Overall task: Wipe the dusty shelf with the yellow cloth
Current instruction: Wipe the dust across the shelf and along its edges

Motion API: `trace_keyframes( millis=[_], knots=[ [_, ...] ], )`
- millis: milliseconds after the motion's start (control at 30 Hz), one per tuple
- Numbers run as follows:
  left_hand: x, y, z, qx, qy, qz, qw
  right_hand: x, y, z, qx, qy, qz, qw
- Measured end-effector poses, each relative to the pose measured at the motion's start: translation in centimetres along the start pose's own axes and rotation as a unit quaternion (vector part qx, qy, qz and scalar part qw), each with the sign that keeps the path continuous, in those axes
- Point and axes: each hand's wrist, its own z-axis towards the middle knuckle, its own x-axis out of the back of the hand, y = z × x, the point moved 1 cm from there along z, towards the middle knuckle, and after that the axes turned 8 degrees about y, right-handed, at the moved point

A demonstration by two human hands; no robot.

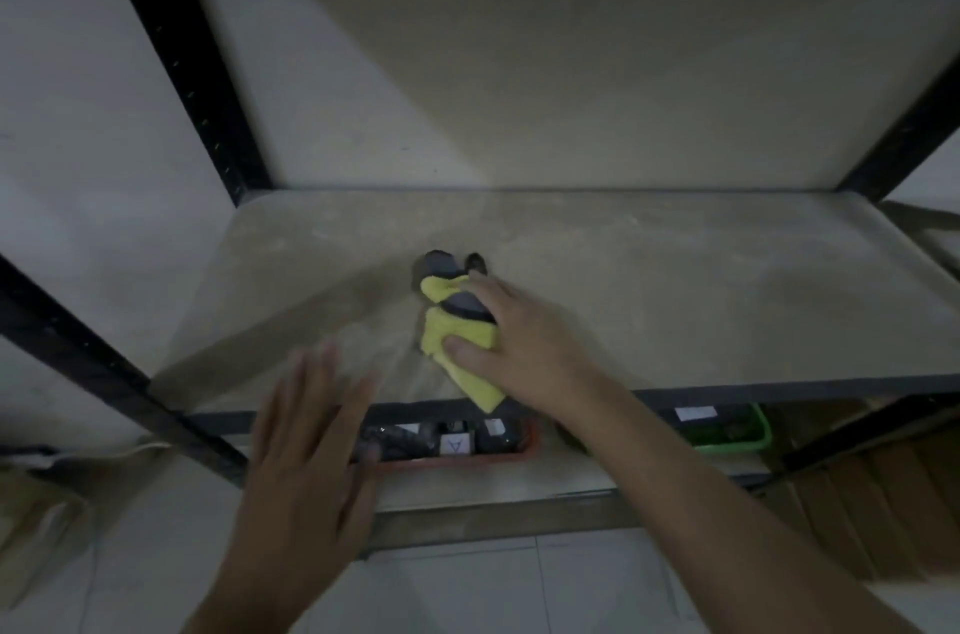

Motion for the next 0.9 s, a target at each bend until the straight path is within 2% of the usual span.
trace_keyframes(
  millis=[100, 200, 333, 400, 467, 567, 667, 733, 800, 833, 900],
  knots=[
    [-1.2, 3.0, 4.6, -0.027, -0.093, -0.061, 0.993, 2.9, 1.9, -1.0, -0.011, -0.013, 0.008, 1.000],
    [-3.0, 3.5, 8.3, -0.044, -0.163, -0.055, 0.984, 7.1, 6.4, -0.9, -0.080, 0.055, -0.024, 0.995],
    [-4.4, 3.6, 9.1, -0.072, -0.163, -0.017, 0.984, 13.7, 16.8, 0.1, -0.216, 0.208, -0.077, 0.951],
    [-4.4, 3.6, 8.9, -0.071, -0.155, -0.012, 0.985, 15.6, 21.4, 0.6, -0.288, 0.211, -0.116, 0.927],
    [-4.4, 3.7, 8.9, -0.070, -0.156, -0.007, 0.985, 15.6, 23.2, 1.6, -0.327, 0.170, -0.146, 0.918],
    [-4.4, 3.9, 9.2, -0.065, -0.167, -0.005, 0.984, 12.5, 20.9, 5.0, -0.272, 0.153, -0.172, 0.934],
    [-4.5, 3.9, 9.2, -0.068, -0.164, 0.003, 0.984, 5.3, 13.0, 8.4, -0.174, 0.157, -0.099, 0.967],
    [-4.6, 3.8, 9.2, -0.064, -0.164, 0.012, 0.984, 0.9, 6.5, 9.7, -0.049, 0.098, -0.020, 0.994],
    [-4.8, 3.6, 9.1, -0.063, -0.169, 0.016, 0.984, -0.3, 3.4, 10.1, 0.055, 0.024, 0.041, 0.997],
    [-4.8, 3.5, 9.0, -0.065, -0.170, 0.015, 0.983, 0.6, 3.8, 10.3, 0.065, 0.025, 0.064, 0.996],
    [-4.7, 3.6, 8.9, -0.071, -0.160, 0.019, 0.984, 4.3, 7.1, 10.1, 0.022, 0.104, 0.081, 0.991]
  ],
)
